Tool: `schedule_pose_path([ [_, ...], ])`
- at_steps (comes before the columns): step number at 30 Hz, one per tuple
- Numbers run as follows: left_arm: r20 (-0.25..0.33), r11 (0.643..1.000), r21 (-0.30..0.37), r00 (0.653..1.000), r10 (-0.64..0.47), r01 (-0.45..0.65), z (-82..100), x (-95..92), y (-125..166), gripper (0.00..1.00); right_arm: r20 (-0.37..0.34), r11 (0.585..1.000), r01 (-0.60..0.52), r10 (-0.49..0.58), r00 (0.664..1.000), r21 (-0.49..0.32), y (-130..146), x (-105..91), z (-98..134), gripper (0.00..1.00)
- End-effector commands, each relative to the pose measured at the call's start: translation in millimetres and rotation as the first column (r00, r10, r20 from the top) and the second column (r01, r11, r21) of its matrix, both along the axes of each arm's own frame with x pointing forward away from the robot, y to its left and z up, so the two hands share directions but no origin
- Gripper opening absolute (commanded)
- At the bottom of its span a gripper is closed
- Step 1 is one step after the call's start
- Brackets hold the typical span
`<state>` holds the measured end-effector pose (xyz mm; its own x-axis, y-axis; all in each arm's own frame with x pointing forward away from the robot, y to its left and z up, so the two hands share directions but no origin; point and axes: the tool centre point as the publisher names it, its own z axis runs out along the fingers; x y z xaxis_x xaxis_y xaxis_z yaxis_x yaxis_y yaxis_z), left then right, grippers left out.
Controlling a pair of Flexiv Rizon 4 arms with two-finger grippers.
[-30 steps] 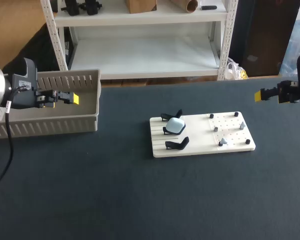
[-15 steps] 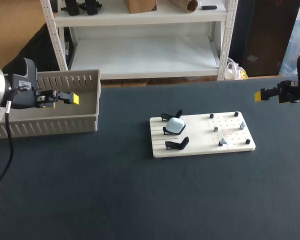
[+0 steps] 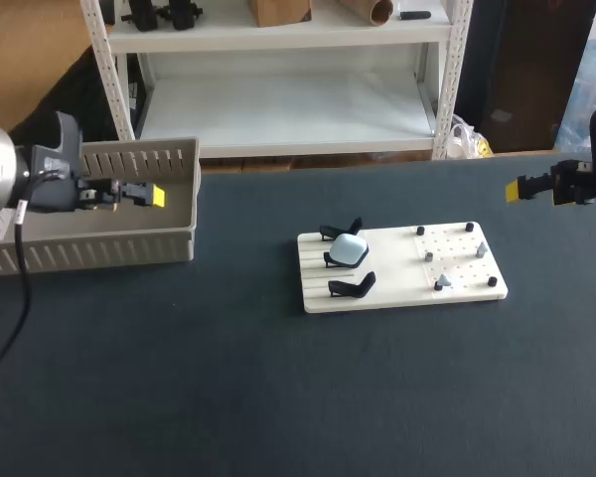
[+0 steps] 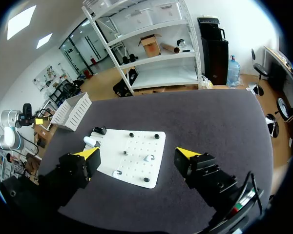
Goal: Pick up each earbud case from the left stands, insert the matching earbuds, close the lid, and place the case in the box.
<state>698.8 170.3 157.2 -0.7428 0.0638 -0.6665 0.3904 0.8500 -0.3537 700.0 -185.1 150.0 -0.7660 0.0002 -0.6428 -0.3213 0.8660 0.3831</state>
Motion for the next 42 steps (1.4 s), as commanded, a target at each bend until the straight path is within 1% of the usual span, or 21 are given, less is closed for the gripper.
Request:
schedule_pose_path([
  [1, 0.061, 0.992, -0.045, 0.991, -0.118, 0.120, 4.9, 4.0, -5, 1.00, 0.000, 1.000, 0.000, 0.000, 1.000, 0.000, 0, 0.0, 0, 1.00],
  [3, 0.099, 0.978, -0.046, 0.975, -0.197, 0.203, 9.8, 3.1, -11, 1.00, 0.000, 1.000, 0.000, 0.000, 1.000, 0.000, 0, 0.0, 0, 1.00],
  [5, 0.138, 0.961, -0.014, 0.953, -0.271, 0.275, 13.6, 1.1, -18, 1.00, 0.000, 1.000, 0.000, 0.000, 1.000, 0.000, 0, 0.0, 0, 1.00],
  [7, 0.177, 0.936, 0.019, 0.920, -0.350, 0.352, 16.5, -1.9, -25, 1.00, 0.000, 1.000, 0.000, 0.000, 1.000, 0.000, 0, 0.0, 0, 1.00],
  [9, 0.201, 0.911, 0.047, 0.890, -0.410, 0.409, 18.3, -3.5, -32, 1.00, 0.000, 1.000, 0.000, 0.000, 1.000, 0.000, 0, 0.0, 0, 1.00],
  [13, 0.235, 0.867, 0.084, 0.835, -0.497, 0.492, 22.5, -4.4, -41, 1.00, 0.000, 1.000, 0.000, 0.000, 1.000, 0.000, 0, 0.0, 0, 1.00],
  [17, 0.261, 0.819, 0.105, 0.779, -0.570, 0.564, 26.6, -3.9, -50, 1.00, 0.000, 1.000, 0.000, 0.000, 1.000, 0.000, 0, 0.0, 0, 1.00],
  [20, 0.277, 0.778, 0.123, 0.731, -0.623, 0.616, 27.0, -3.8, -59, 1.00, 0.000, 1.000, 0.000, 0.000, 1.000, 0.000, 0, 0.0, 0, 1.00],
  [23, 0.283, 0.728, 0.137, 0.678, -0.679, 0.672, 21.9, -2.7, -71, 1.00, 0.000, 1.000, 0.000, 0.000, 1.000, 0.000, 0, 0.0, 0, 1.00],
  [28, 0.295, 0.659, 0.175, 0.600, -0.744, 0.731, 5.3, 3.6, -95, 1.00, 0.000, 1.000, 0.000, 0.000, 1.000, 0.000, 0, 0.0, 0, 1.00],
  [30, 0.298, 0.624, 0.176, 0.563, -0.771, 0.762, 0.2, 5.4, -102, 1.00, 0.000, 1.000, 0.000, 0.000, 1.000, 0.000, 0, 0.0, 0, 1.00],
  [33, 0.313, 0.587, 0.195, 0.518, -0.796, 0.785, -6.8, 8.3, -112, 1.00, 0.000, 1.000, 0.000, 0.000, 1.000, 0.000, 0, 0.0, 0, 1.00],
  [37, 0.329, 0.562, 0.212, 0.483, -0.811, 0.799, -13.6, 13.8, -123, 1.00, 0.000, 1.000, 0.000, 0.000, 1.000, 0.000, 0, 0.0, 0, 1.00],
  [42, 0.323, 0.531, 0.201, 0.456, -0.829, 0.823, -21.6, 18.1, -138, 1.00, 0.000, 1.000, 0.000, 0.000, 1.000, 0.000, 0, 0.0, 0, 1.00],
])
